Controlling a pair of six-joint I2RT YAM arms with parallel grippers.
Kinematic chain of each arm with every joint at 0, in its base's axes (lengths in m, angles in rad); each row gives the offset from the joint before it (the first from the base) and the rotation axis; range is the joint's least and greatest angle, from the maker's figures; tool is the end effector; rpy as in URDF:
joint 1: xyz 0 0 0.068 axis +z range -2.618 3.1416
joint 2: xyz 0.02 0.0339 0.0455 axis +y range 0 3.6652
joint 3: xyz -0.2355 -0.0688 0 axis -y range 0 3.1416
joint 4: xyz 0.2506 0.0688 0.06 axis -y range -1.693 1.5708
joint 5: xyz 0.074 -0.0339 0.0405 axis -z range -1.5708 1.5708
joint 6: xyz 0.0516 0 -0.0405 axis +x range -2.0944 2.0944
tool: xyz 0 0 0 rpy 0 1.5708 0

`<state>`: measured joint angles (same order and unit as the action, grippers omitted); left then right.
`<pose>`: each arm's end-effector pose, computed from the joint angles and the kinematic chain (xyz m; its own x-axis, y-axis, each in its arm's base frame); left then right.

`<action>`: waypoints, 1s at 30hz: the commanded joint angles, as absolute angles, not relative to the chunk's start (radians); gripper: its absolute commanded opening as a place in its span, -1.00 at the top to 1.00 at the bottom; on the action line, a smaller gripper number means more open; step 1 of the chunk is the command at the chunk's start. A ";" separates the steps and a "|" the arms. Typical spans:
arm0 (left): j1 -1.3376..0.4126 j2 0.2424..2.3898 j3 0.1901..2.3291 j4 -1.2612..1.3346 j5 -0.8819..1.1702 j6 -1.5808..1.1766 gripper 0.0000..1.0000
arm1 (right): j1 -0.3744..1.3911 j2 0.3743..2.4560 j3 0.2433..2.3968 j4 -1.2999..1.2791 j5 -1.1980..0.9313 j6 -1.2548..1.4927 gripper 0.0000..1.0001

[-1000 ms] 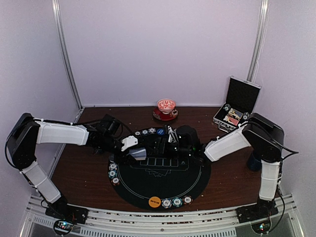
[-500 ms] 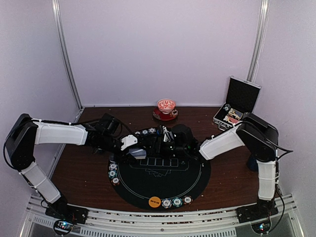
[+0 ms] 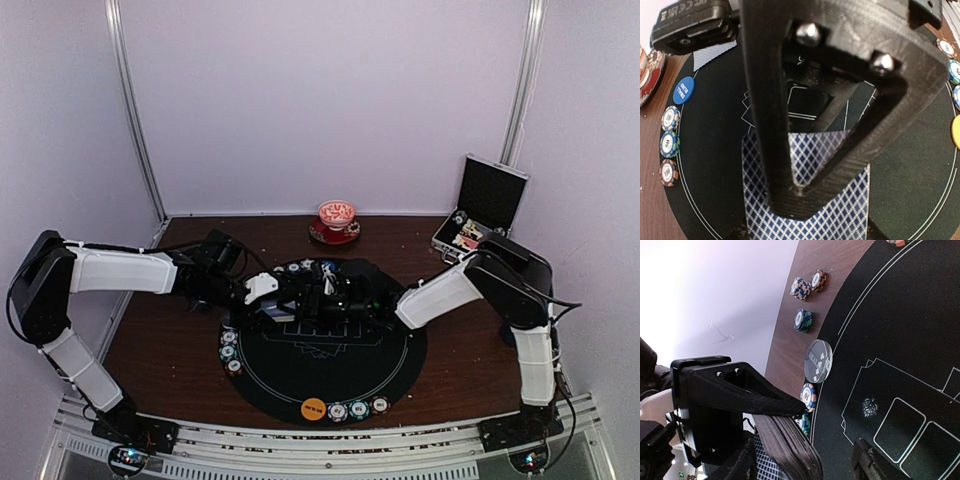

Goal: Distribute texas hold em gaming equipment
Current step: Pass from the left arm to the right

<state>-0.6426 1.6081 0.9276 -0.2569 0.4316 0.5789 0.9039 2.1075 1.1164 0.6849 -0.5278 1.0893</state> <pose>0.2535 -0.2168 0.1404 -0.1339 0.7210 -0.6799 0.9746 0.2202 0.0416 0.2523 0.3625 0.1034 -0.9512 0.0295 -0.3070 -0.2867 0.2827 0.9154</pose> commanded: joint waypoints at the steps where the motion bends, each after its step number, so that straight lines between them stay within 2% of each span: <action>1: -0.647 1.580 0.944 -0.236 0.444 0.595 0.00 | 0.914 2.129 1.147 0.754 -0.558 1.145 -0.26; 9: -0.647 1.584 0.942 -0.236 0.451 0.599 -0.02 | 0.913 2.160 1.159 0.824 -0.576 1.197 0.13; 12: -0.646 1.587 0.943 -0.236 0.450 0.600 -0.08 | 0.913 2.167 1.163 0.849 -0.585 1.217 0.40; 17: -0.647 1.595 0.945 -0.236 0.447 0.598 -0.32 | 0.913 2.167 1.156 0.862 -0.594 1.223 0.83; 21: -0.647 1.604 0.954 -0.250 0.446 0.597 -0.63 | 0.913 2.152 1.138 0.877 -0.582 1.225 0.99; 23: -0.647 1.609 0.960 -0.259 0.444 0.598 -0.88 | 0.913 2.141 1.133 0.871 -0.573 1.219 1.00; 24: -0.647 1.611 0.961 -0.263 0.445 0.598 -0.95 | 0.913 2.134 1.131 0.865 -0.568 1.215 1.00; 30: -0.647 1.649 0.997 -0.322 0.462 0.618 -0.96 | 0.913 2.117 1.128 0.843 -0.559 1.205 1.00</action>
<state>-0.6426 1.6188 0.9531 -0.2909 0.4313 0.5972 0.9085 2.1582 1.1385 0.8299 -0.5758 1.2171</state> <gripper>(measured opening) 0.977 0.124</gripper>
